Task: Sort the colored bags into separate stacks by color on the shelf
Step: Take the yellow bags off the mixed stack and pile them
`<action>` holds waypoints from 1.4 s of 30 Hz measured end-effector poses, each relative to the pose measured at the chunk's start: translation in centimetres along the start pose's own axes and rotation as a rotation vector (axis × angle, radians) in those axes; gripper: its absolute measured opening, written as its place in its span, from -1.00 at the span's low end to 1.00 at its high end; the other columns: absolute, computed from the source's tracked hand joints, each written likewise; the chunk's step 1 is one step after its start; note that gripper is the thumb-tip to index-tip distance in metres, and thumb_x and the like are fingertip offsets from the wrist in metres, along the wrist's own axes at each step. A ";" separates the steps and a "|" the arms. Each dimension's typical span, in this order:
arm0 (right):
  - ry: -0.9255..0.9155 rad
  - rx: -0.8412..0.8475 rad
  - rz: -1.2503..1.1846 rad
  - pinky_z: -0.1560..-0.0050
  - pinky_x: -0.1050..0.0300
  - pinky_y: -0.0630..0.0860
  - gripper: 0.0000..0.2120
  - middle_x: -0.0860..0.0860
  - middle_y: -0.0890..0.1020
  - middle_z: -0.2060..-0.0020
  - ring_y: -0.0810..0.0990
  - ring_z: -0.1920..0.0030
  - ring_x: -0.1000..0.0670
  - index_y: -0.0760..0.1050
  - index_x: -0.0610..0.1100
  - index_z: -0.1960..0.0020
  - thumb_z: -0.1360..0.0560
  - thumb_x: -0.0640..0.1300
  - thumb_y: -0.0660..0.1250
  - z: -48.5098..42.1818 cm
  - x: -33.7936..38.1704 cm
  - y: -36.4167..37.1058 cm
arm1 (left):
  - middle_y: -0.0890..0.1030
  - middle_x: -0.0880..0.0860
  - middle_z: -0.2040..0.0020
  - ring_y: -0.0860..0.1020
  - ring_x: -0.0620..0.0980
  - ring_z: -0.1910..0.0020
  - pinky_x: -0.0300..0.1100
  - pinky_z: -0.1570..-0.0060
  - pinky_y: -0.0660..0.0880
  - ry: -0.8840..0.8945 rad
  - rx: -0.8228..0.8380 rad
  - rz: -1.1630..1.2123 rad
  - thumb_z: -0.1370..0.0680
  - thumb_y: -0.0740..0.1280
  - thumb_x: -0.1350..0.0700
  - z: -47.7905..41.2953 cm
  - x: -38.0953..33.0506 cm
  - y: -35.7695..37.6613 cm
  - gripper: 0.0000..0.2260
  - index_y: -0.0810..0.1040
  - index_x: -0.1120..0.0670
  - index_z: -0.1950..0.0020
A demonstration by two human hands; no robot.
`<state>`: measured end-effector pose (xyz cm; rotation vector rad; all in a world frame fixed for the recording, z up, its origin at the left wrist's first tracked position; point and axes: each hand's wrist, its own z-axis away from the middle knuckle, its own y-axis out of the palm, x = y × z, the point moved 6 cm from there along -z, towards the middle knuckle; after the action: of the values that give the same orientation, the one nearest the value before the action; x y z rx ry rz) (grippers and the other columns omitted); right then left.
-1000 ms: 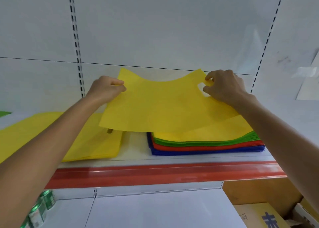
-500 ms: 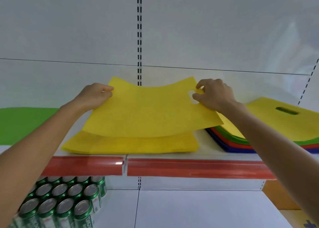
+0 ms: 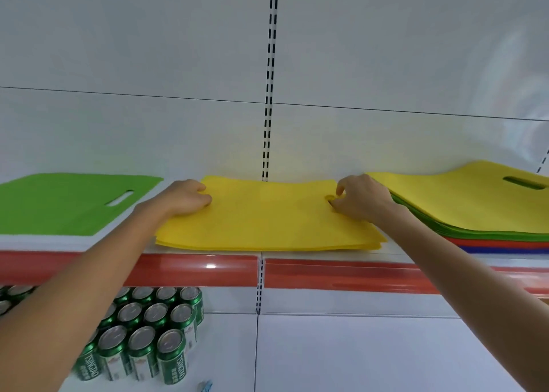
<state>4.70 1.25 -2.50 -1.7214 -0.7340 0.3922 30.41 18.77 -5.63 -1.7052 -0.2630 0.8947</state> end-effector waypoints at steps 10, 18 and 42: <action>-0.022 0.046 -0.099 0.11 0.06 0.50 -0.68 -0.16 0.60 -0.02 0.59 0.00 -0.15 0.56 -0.27 -0.08 -0.50 -0.03 0.34 -0.5 -0.8 0.5 | 0.26 0.13 -0.47 0.24 0.10 -0.44 -0.17 -0.33 0.23 0.014 0.008 -0.106 -0.57 0.20 0.08 -0.6 -0.6 0.0 -0.54 0.26 0.13 -0.47; 0.089 -0.195 -0.068 0.08 0.10 0.38 -0.75 -0.12 0.57 -0.06 0.54 -0.06 -0.18 0.56 -0.12 -0.09 -0.50 -0.01 0.28 -1.7 -5.3 -6.3 | 0.32 0.12 -0.44 0.28 0.09 -0.41 -0.10 -0.29 0.26 0.198 -0.075 -0.045 -0.60 0.15 -0.05 0.6 -9.5 -1.1 -0.55 0.30 0.11 -0.45; 0.221 -0.091 0.069 0.11 0.06 0.47 -0.65 -0.17 0.55 -0.07 0.55 -0.04 -0.18 0.52 -0.22 -0.16 -0.44 -0.08 0.40 -2.6 -35.4 -9.2 | 0.22 0.14 -0.48 0.22 0.14 -0.43 -0.01 -0.37 0.24 0.303 0.083 -0.244 -0.58 0.10 -0.18 0.2 -35.6 13.9 -0.45 0.17 0.06 -0.50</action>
<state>-22.58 -22.59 2.90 -1.8452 -0.5400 0.2136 2.19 -6.79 -3.05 -1.6633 -0.2202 0.4553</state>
